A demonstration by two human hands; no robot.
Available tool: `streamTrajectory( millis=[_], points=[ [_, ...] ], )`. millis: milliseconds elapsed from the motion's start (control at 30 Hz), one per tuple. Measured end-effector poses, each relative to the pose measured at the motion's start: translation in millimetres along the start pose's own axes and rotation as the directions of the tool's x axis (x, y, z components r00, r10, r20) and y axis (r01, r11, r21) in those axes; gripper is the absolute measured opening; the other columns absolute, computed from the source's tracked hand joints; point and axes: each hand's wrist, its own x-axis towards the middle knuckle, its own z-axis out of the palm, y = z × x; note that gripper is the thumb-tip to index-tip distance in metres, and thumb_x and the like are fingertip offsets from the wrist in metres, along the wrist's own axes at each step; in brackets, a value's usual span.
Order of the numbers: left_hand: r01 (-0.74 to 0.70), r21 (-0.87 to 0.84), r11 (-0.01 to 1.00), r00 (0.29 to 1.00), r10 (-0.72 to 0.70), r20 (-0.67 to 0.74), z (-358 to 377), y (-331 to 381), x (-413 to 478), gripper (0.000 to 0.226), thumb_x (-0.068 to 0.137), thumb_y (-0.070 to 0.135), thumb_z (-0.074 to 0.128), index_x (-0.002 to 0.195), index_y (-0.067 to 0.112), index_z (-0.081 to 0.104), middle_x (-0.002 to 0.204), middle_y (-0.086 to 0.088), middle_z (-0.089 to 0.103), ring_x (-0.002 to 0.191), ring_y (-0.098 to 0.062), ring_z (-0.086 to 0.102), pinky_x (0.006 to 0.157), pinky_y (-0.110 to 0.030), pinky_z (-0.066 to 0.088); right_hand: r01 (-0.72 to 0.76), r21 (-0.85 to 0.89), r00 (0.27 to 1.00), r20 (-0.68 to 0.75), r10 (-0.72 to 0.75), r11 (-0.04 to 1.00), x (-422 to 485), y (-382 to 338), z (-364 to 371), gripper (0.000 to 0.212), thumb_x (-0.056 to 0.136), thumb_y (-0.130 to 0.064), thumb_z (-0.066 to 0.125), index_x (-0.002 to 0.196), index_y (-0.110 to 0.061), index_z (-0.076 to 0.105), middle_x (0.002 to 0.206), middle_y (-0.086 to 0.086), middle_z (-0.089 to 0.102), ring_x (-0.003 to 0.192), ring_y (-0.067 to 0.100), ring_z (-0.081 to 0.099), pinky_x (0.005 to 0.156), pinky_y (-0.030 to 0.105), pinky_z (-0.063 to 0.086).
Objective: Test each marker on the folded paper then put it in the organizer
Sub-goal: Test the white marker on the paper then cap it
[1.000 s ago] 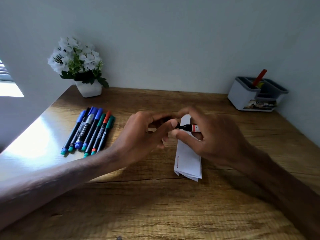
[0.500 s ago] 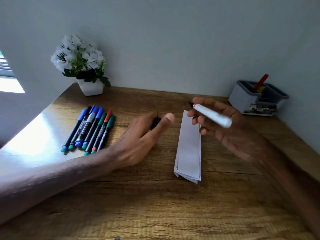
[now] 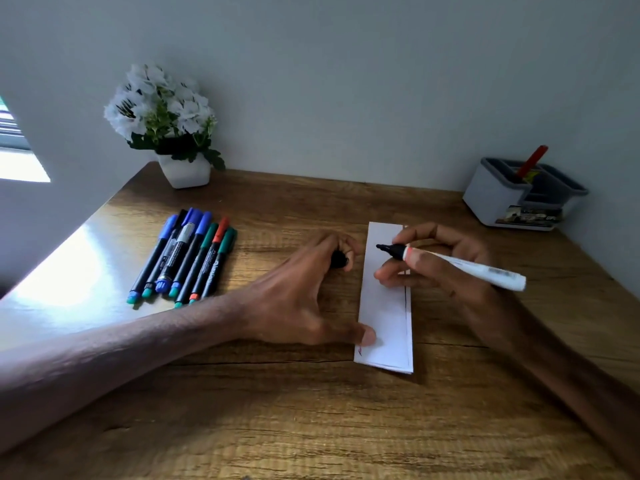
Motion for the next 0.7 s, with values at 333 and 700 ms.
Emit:
streamTrajectory(
  millis=[333, 700],
  points=[
    [-0.103, -0.026, 0.994, 0.994, 0.104, 0.021, 2.7, -2.9, -1.8, 0.065, 0.079, 0.039, 0.086, 0.124, 0.026, 0.041, 0.141, 0.009, 0.047, 0.129, -0.007, 0.047, 0.107, -0.031, 0.046, -0.029, -0.003, 0.997, 0.072, 0.030, 1.000, -15.7, 3.8, 4.5, 0.020, 0.085, -0.021, 0.072, 0.096, -0.005, 0.075, 0.083, 0.023, 0.073, 0.061, 0.035, 0.071, 0.060, 0.042, 0.062],
    [-0.101, 0.067, 0.993, 0.986, 0.091, 0.136, 2.0, 2.6, -3.0, 0.074, 0.076, 0.054, 0.084, 0.130, 0.028, 0.041, 0.132, 0.011, 0.051, 0.116, -0.004, 0.051, 0.097, -0.021, 0.045, -0.071, -0.115, 0.988, 0.129, 0.086, 0.991, -14.1, 0.1, 3.3, 0.017, 0.077, -0.009, 0.072, 0.092, -0.012, 0.079, 0.086, 0.024, 0.074, 0.065, 0.035, 0.074, 0.061, 0.040, 0.064]
  ],
)
